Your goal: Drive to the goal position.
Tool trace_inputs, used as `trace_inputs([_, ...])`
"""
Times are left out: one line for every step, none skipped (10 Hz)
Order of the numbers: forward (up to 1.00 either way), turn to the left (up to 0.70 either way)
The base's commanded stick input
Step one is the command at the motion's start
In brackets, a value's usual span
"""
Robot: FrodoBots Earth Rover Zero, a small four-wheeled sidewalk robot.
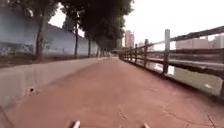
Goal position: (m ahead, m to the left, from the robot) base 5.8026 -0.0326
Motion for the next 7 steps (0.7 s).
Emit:
trace_inputs([0.7, 0.02])
trace_inputs([0.7, 0.02])
trace_inputs([0.7, 0.0])
trace_inputs([0.7, 0.0])
trace_inputs([0.7, 0.0])
trace_inputs([0.7, 0.0])
trace_inputs([0.7, 0.0])
